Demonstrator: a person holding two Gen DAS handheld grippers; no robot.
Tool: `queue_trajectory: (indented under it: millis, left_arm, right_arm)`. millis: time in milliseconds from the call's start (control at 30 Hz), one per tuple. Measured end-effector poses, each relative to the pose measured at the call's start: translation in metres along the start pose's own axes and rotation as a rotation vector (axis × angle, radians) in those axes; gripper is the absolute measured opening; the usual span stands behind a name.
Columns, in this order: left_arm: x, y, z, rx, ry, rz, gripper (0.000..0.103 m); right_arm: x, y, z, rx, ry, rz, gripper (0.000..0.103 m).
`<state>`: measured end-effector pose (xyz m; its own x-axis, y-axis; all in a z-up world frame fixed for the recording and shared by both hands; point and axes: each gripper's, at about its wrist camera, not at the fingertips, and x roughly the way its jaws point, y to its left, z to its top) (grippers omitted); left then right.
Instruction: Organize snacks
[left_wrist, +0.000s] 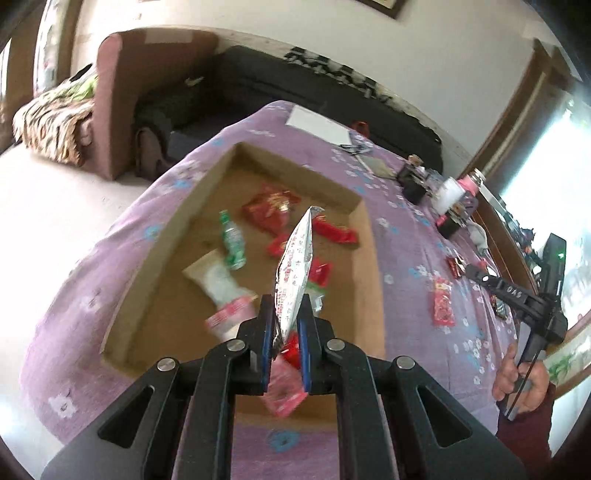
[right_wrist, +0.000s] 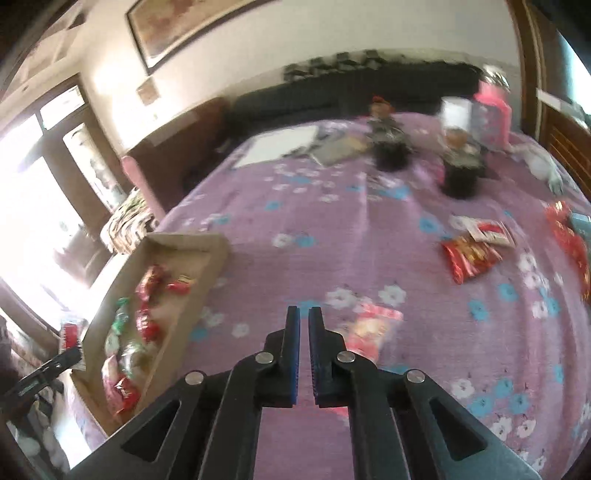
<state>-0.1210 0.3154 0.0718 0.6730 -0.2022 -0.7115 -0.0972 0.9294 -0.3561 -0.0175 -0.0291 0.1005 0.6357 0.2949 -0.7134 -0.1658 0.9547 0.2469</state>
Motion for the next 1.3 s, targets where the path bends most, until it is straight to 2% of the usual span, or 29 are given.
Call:
queue_trajectory:
  millis: [33, 67, 100, 133, 233, 333, 400, 433, 467, 733, 867, 967, 1067, 1233, 1300]
  left_arm:
    - [-0.002, 0.004, -0.002, -0.006, -0.003, 0.002, 0.010]
    - [-0.005, 0.007, -0.004, -0.011, -0.007, 0.000, 0.010]
    - [-0.007, 0.010, -0.005, -0.012, -0.010, -0.002, 0.010]
    - [-0.009, 0.012, -0.007, -0.012, -0.011, -0.003, 0.010]
    - [-0.007, 0.015, -0.010, -0.011, -0.007, -0.012, 0.010]
    - [0.000, 0.013, -0.011, -0.016, 0.002, -0.019, 0.010]
    - [0.002, 0.012, -0.012, -0.022, 0.010, -0.018, 0.010]
    - [0.002, 0.013, -0.012, -0.021, 0.011, -0.014, 0.010]
    - [0.002, 0.013, -0.013, -0.016, 0.009, -0.004, 0.010]
    - [0.014, 0.028, -0.011, -0.047, 0.026, 0.051, 0.010]
    - [0.018, 0.034, -0.011, -0.073, 0.034, 0.067, 0.010]
    - [0.017, 0.037, -0.010, -0.096, 0.038, 0.052, 0.011]
    - [0.011, 0.038, -0.009, -0.111, 0.033, 0.030, 0.022]
    - [-0.007, 0.038, -0.007, -0.138, -0.003, 0.005, 0.034]
    - [-0.013, 0.040, -0.008, -0.149, -0.012, -0.004, 0.036]
  right_arm:
    - [0.001, -0.003, 0.001, 0.010, 0.001, -0.021, 0.010]
    - [0.004, -0.011, 0.000, 0.035, 0.008, -0.058, 0.029]
    - [0.008, -0.022, -0.001, 0.067, 0.018, -0.078, 0.052]
    - [0.011, -0.028, -0.003, 0.082, 0.029, -0.082, 0.058]
    - [0.031, -0.030, -0.011, 0.054, 0.093, -0.110, 0.058]
    - [0.054, -0.023, -0.017, 0.023, 0.144, -0.154, 0.053]
    - [0.067, -0.026, -0.023, 0.035, 0.185, -0.192, 0.032]
    - [0.064, -0.023, -0.024, 0.019, 0.156, -0.202, 0.030]
    - [0.063, -0.022, -0.027, 0.015, 0.165, -0.194, 0.029]
    - [0.023, -0.007, -0.022, 0.032, 0.078, -0.044, 0.027]
    - [0.014, 0.036, -0.009, -0.029, 0.066, 0.068, 0.027]
    - [0.021, 0.075, -0.004, -0.078, 0.094, 0.151, 0.027]
    - [0.035, 0.112, -0.005, -0.122, 0.131, 0.213, 0.027]
    - [0.064, 0.158, -0.007, -0.204, 0.176, 0.209, 0.027]
    - [0.077, 0.169, -0.009, -0.226, 0.187, 0.188, 0.027]
